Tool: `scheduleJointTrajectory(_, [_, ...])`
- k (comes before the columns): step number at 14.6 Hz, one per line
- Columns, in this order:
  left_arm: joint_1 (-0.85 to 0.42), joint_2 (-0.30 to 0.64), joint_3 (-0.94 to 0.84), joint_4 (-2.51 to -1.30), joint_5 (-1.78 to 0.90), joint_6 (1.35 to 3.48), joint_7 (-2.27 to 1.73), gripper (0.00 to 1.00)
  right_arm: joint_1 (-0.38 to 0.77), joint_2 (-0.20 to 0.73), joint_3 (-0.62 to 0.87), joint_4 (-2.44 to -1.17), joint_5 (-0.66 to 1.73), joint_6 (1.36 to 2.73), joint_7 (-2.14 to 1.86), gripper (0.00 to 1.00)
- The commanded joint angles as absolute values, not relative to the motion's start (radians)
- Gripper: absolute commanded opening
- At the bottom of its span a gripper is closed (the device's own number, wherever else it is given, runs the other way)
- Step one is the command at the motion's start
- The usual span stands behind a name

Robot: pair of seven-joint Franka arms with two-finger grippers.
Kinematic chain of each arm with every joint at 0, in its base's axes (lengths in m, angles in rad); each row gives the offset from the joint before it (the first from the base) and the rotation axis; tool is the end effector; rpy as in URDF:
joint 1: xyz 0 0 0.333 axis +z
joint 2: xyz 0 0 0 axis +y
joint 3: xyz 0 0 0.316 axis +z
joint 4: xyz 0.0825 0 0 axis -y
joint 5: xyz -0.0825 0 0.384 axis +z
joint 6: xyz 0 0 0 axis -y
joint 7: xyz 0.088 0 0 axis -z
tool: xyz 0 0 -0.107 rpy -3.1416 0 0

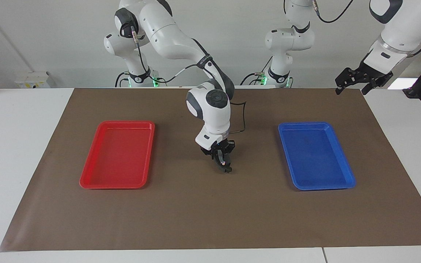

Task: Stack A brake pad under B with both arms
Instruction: 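Carry the curved pad with the right gripper over the dark pad, then lower the curved pad onto the dark pad and open the right gripper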

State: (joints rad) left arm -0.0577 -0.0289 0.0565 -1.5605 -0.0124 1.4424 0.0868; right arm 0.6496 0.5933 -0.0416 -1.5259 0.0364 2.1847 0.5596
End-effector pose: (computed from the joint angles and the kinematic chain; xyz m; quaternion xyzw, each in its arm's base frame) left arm 0.5319 -0.0016 0.6343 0.9980 -0.0445 -0.0443 0.0089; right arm 0.5798 0.4109 0.3184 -0.9993 -0.0181 -0.0255 0.0213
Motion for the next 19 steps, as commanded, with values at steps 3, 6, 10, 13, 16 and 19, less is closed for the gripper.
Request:
scheduleJointTrajectory(3, [-0.057,-0.049,0.055,-1.588,0.006,1.459,0.092,1.0,0.655,0.598,-0.037,-1.526,0.034,2.197,0.572,0.0])
scheduleJointTrajectory(6, [-0.057,-0.049,0.055,-1.588,0.006,1.459,0.092,1.0,0.658,0.598,-0.037,-1.532,0.034,2.197,0.574,0.01])
scheduleJointTrajectory(10, [-0.057,-0.049,0.055,-1.588,0.006,1.459,0.092,1.0,0.664,0.597,-0.037,-1.554,0.034,2.213,0.572,0.05])
scheduleJointTrajectory(13, [-0.057,-0.049,0.055,-1.588,0.006,1.459,0.092,1.0,0.667,0.594,-0.037,-1.568,0.034,2.229,0.572,0.07])
scheduleJointTrajectory(16, [-0.057,-0.049,0.055,-1.588,0.006,1.46,0.092,1.0,0.669,0.592,-0.038,-1.569,0.034,2.23,0.574,0.89])
scheduleJointTrajectory(19, [-0.057,-0.049,0.055,-1.588,0.006,1.46,0.092,1.0,0.67,0.583,-0.038,-1.557,0.032,2.204,0.577,1.0])
